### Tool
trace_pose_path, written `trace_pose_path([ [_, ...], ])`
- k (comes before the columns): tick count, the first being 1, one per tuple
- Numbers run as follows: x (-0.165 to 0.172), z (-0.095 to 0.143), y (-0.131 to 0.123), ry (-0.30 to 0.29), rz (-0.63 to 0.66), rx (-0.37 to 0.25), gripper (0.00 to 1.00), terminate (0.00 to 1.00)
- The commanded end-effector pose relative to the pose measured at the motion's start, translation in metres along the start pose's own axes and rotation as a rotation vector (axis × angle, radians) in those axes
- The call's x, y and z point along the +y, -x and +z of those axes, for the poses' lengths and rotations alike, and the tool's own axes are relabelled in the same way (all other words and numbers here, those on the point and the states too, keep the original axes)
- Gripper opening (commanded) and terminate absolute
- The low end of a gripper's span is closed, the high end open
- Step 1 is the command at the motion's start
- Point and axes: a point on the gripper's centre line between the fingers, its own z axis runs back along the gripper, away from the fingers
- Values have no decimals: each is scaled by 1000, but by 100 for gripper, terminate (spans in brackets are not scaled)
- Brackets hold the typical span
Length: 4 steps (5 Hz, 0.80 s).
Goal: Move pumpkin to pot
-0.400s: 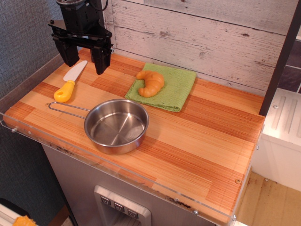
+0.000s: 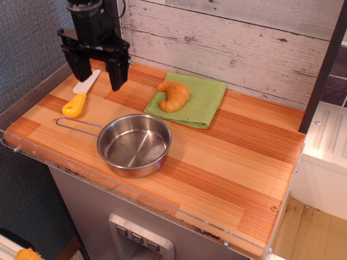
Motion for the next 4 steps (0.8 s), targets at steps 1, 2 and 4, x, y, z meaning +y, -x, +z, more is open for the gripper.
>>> trace_pose_path([
  [1,-43,-3,-32,1,110,-51,100,0],
  [2,-63,-9,-44,3,102,-56,100,0],
  [4,-86,-17,-66,14,64,-95,100,0],
])
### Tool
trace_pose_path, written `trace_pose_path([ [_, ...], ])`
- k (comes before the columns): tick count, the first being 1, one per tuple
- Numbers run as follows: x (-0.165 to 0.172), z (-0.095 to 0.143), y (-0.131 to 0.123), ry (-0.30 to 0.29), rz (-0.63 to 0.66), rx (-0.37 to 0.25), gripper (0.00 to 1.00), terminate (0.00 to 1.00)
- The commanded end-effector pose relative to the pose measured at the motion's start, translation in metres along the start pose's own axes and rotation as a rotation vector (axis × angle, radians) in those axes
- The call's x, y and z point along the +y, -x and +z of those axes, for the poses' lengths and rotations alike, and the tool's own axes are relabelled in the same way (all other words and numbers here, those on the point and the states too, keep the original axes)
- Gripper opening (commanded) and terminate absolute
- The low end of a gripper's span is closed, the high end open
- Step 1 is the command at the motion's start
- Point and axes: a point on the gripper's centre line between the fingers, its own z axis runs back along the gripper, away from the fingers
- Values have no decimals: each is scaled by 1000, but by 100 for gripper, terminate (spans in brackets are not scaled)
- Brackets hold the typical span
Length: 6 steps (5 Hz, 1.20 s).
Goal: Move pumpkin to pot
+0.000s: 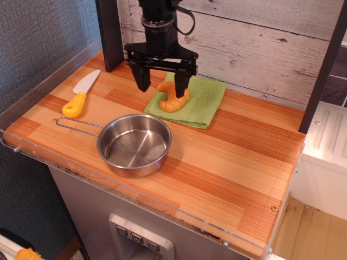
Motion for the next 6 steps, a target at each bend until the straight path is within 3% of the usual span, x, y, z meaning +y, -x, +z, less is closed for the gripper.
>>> trace_pose_path([
  [1,-14,6,-26,-15,-50,-82,100,0],
  [3,-8,-14,-34,-54,-64,-51,100,0],
  [4,-8,-18,-34,-56,-71,-46,0,0],
  [6,-13,-9,-30,-48,-98,-62,0,0],
])
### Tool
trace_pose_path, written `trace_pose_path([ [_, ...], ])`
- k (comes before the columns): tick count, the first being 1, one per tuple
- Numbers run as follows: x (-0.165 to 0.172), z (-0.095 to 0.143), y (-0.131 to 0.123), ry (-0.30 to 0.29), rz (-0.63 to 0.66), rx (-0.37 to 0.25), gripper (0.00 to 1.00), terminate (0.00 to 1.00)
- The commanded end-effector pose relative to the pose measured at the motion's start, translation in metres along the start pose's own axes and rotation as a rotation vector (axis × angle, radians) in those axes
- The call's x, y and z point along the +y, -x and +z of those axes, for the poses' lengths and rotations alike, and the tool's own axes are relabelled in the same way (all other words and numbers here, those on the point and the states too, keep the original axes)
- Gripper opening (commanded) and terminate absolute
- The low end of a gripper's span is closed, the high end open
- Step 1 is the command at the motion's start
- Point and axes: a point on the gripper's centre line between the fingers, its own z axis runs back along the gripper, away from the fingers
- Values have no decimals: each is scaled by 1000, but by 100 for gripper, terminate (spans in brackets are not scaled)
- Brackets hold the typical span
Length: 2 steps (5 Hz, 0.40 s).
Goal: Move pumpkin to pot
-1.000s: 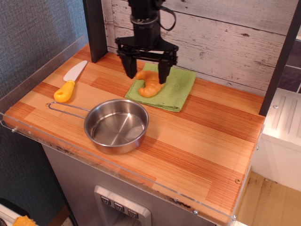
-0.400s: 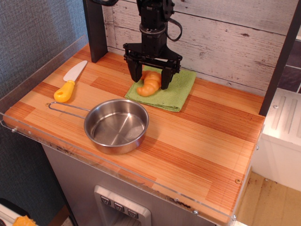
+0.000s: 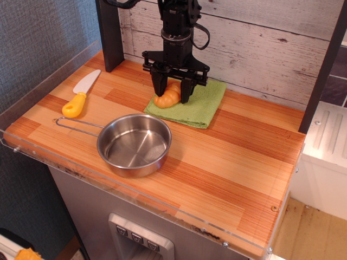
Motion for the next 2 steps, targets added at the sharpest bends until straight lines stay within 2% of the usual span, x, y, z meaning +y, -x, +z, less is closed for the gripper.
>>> trace_pose_path([
  [1,-3,48,0,34,-41,-96,0,0],
  [2,-5,77,18,77,-69,-153,0,0],
])
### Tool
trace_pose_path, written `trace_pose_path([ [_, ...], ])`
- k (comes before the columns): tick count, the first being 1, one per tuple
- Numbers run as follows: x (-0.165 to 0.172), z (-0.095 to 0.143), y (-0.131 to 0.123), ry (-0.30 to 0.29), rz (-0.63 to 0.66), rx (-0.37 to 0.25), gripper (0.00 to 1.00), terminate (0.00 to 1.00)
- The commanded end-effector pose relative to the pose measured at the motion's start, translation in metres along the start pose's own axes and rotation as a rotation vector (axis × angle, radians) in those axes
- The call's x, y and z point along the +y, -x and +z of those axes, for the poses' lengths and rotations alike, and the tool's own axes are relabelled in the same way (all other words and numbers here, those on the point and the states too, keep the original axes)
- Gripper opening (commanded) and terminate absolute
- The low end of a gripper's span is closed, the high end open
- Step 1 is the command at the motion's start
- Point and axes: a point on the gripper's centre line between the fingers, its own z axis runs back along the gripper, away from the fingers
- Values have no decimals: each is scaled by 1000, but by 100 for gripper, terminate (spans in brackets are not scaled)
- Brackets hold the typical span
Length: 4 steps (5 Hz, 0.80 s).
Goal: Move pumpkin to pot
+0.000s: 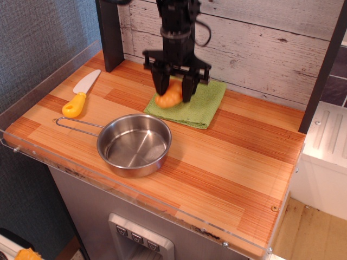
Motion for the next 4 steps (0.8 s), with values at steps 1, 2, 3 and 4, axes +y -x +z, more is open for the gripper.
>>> trace_pose_path([
  [1,-2,71,31,58,-72,-136,0,0],
  [2,2,67,55,72,-96,-89,0,0],
  [3,7,51,72,79,-111,-28,0,0],
  [4,10,35,80,50,-114,14,0,0],
])
